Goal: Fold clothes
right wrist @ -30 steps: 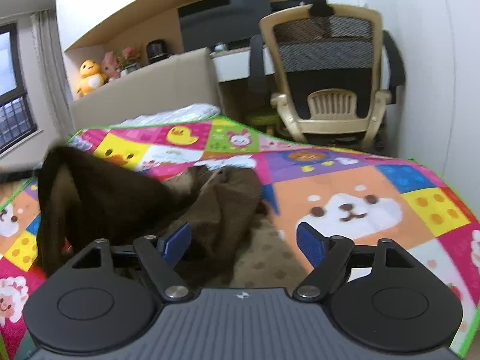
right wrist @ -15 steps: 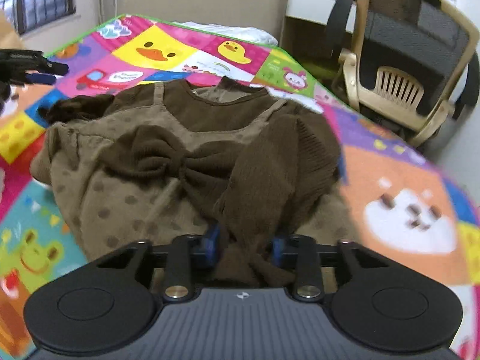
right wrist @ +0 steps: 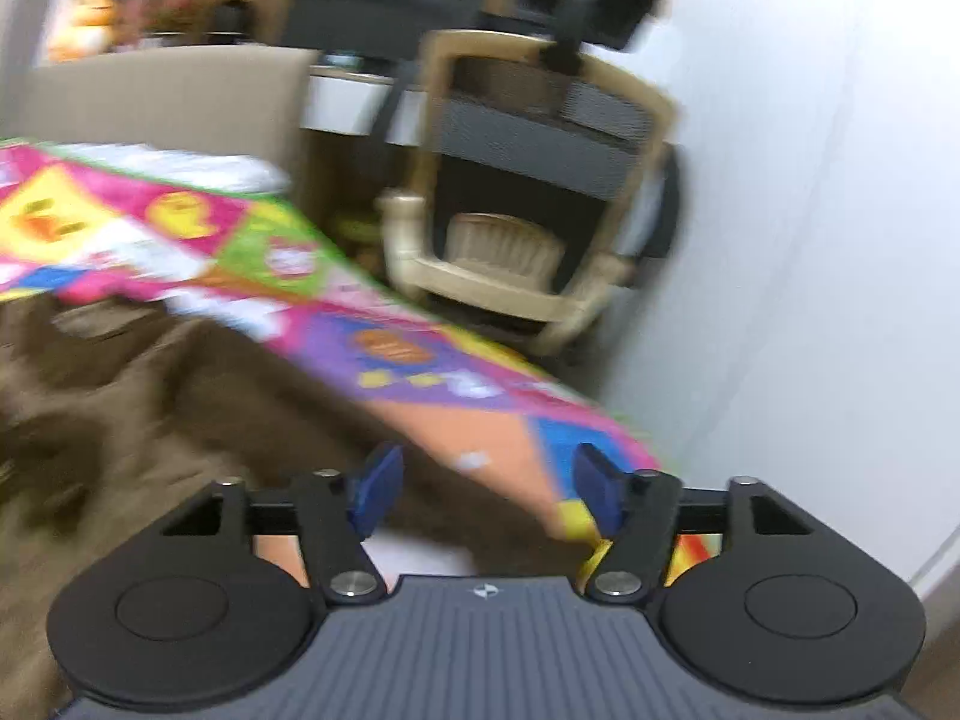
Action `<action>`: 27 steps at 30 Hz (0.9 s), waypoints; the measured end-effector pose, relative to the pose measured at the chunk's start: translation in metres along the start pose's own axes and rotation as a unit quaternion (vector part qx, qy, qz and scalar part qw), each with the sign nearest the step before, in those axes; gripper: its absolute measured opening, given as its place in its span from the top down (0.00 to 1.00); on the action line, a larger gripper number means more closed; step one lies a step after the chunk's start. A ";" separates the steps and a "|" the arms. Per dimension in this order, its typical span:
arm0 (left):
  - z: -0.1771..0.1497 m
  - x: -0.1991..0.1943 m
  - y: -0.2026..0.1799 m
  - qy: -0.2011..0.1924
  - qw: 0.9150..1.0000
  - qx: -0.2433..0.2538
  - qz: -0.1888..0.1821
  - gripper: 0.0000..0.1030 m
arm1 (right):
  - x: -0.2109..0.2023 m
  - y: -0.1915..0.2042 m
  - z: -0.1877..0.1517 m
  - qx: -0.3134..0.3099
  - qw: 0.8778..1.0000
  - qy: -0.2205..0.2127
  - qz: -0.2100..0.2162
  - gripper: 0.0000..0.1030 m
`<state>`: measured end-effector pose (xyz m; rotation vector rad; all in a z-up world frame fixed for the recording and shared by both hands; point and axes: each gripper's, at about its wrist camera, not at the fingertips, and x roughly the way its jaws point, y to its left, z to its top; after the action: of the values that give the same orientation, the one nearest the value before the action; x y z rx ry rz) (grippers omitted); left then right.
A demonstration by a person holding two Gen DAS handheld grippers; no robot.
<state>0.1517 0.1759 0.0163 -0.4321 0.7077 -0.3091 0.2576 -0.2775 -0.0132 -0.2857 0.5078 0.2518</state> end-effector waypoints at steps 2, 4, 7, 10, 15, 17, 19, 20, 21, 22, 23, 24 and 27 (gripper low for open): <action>-0.005 0.012 -0.004 0.020 1.000 -0.004 -0.010 0.08 | -0.008 0.010 -0.010 0.011 0.998 0.017 0.054 0.32; -0.005 0.027 -0.004 0.025 1.000 -0.016 -0.005 0.08 | -0.007 0.017 -0.019 0.030 0.994 0.040 0.093 0.32; 0.002 0.044 0.000 0.020 0.999 -0.048 0.000 0.08 | 0.011 0.021 -0.032 0.062 0.989 0.072 0.116 0.32; 0.005 0.053 -0.002 0.020 0.998 -0.065 0.007 0.08 | 0.021 0.027 -0.045 0.090 0.981 0.099 0.139 0.47; -0.004 0.059 -0.010 0.015 0.998 -0.055 0.029 0.17 | 0.000 0.053 -0.057 0.055 0.984 0.085 0.146 0.76; -0.008 0.057 -0.010 0.012 0.997 -0.054 0.050 0.33 | -0.012 0.055 -0.061 0.055 0.983 0.086 0.150 0.83; -0.012 0.055 -0.010 0.011 0.996 -0.050 0.077 0.66 | -0.026 0.056 -0.067 0.056 0.982 0.089 0.157 0.85; -0.014 0.052 -0.010 0.010 0.995 -0.048 0.089 0.69 | -0.033 0.057 -0.070 0.054 0.982 0.089 0.160 0.86; -0.017 0.048 -0.010 0.010 0.995 -0.047 0.090 0.71 | -0.043 0.058 -0.074 0.052 0.981 0.090 0.164 0.86; -0.019 0.045 -0.011 0.011 0.995 -0.045 0.090 0.73 | -0.056 0.059 -0.080 0.052 0.980 0.093 0.170 0.87; -0.023 0.039 -0.013 0.013 0.995 -0.038 0.091 0.74 | -0.068 0.059 -0.086 0.055 0.978 0.094 0.177 0.87; -0.028 0.034 -0.018 0.017 0.995 -0.026 0.091 0.76 | -0.079 0.061 -0.093 0.056 0.977 0.098 0.183 0.87; -0.047 0.012 -0.034 0.035 0.996 0.018 0.083 0.76 | -0.113 0.054 -0.110 0.060 0.973 0.107 0.194 0.87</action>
<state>0.1235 0.1287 -0.0058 -0.3267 0.8007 -0.1816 0.0969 -0.2821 -0.0585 -0.0933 0.7894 0.5716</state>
